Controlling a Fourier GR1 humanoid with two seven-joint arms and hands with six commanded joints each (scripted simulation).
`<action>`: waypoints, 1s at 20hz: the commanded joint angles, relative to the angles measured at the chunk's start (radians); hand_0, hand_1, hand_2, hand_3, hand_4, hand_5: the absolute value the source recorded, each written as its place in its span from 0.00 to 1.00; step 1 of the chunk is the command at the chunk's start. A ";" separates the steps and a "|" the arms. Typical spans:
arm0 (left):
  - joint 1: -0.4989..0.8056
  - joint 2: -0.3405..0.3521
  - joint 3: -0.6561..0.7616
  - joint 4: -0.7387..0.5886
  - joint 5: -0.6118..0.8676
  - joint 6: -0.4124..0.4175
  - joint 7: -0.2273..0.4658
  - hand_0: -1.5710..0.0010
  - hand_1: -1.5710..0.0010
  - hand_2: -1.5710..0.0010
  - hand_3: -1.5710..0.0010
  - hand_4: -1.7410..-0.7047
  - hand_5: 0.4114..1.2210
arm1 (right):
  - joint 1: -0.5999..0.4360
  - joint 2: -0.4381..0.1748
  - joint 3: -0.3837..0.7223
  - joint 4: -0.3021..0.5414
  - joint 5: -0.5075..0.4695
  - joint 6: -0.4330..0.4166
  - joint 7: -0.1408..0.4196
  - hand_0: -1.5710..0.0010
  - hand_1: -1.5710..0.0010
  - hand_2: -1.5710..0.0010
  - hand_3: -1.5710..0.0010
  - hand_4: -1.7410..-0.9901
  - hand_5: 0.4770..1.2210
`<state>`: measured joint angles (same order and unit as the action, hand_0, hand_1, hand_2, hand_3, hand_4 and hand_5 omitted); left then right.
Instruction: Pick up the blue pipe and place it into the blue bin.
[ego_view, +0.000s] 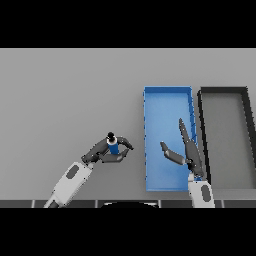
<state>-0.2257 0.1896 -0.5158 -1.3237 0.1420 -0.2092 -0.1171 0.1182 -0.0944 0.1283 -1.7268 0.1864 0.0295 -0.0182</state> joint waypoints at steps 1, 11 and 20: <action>-0.004 -0.006 -0.009 0.008 -0.012 0.004 0.008 0.54 0.45 0.43 0.44 0.26 0.64 | -0.007 0.001 -0.001 0.004 -0.003 0.001 0.000 1.00 1.00 1.00 1.00 0.72 0.17; -0.004 -0.033 -0.037 -0.058 -0.036 0.062 -0.091 0.06 0.05 0.05 0.09 0.03 0.96 | -0.014 0.005 0.006 0.007 0.008 -0.003 -0.004 1.00 1.00 1.00 1.00 0.74 0.17; -0.044 -0.020 -0.055 -0.232 0.002 0.061 0.021 0.01 0.01 0.01 0.05 0.00 0.99 | 0.015 -0.016 -0.001 -0.006 0.011 0.003 -0.052 1.00 1.00 1.00 1.00 0.80 0.17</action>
<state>-0.2705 0.1698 -0.5704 -1.5559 0.1453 -0.1500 -0.0968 0.1329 -0.1107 0.1273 -1.7331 0.1969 0.0324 -0.0719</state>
